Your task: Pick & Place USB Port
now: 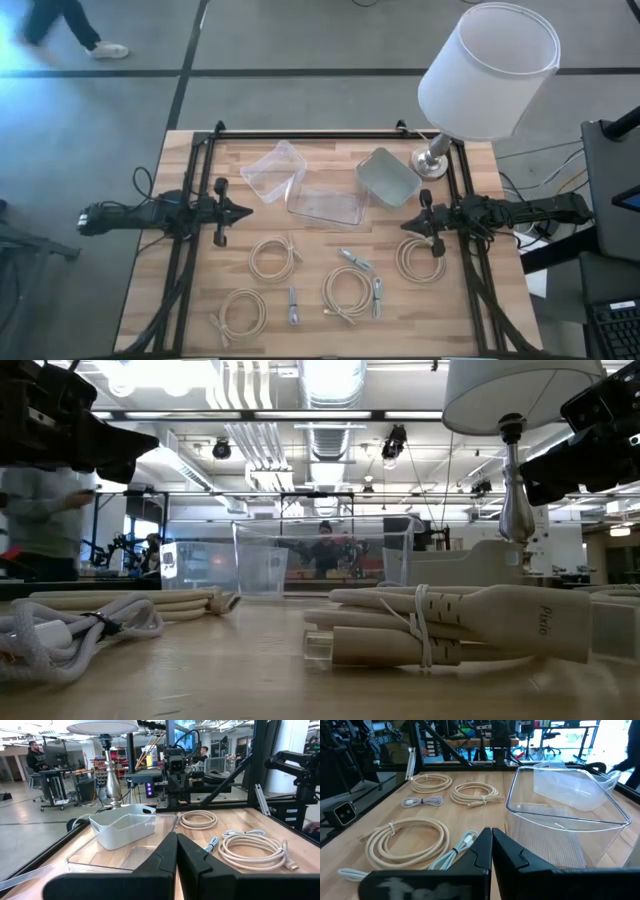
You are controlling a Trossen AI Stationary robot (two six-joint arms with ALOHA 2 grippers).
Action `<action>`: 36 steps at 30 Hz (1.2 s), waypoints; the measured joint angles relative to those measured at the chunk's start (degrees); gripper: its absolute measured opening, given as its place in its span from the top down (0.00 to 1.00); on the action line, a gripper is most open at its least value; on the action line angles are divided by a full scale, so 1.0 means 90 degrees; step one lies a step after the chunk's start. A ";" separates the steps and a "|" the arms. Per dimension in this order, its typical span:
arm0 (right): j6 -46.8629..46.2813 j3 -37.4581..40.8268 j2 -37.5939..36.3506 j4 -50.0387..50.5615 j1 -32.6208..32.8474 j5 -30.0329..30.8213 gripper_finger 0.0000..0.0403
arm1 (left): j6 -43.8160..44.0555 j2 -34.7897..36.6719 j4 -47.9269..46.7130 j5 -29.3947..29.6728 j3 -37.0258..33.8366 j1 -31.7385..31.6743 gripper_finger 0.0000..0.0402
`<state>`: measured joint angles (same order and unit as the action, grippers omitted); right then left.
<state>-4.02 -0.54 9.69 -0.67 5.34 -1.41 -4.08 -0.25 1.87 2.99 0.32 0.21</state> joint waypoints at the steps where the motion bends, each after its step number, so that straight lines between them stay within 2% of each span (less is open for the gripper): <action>1: 0.0014 0.0000 -0.0002 0.0000 0.0002 0.0002 0.98 | 0.0000 -0.0002 0.0002 0.0004 0.0000 -0.0002 0.98; 31: 0.0011 0.0000 0.0000 0.0000 0.0002 0.0000 0.98 | 0.0002 -0.0002 0.0002 -0.0042 0.0000 0.0000 0.98; 36: -0.0697 0.0000 0.0017 -0.0230 0.0000 0.0006 0.98 | 0.0002 -0.0002 0.0002 -0.0037 0.0000 -0.0002 0.98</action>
<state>-10.30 -0.54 9.85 -2.73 5.34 -1.35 -4.05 -0.27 1.89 2.66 0.32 0.19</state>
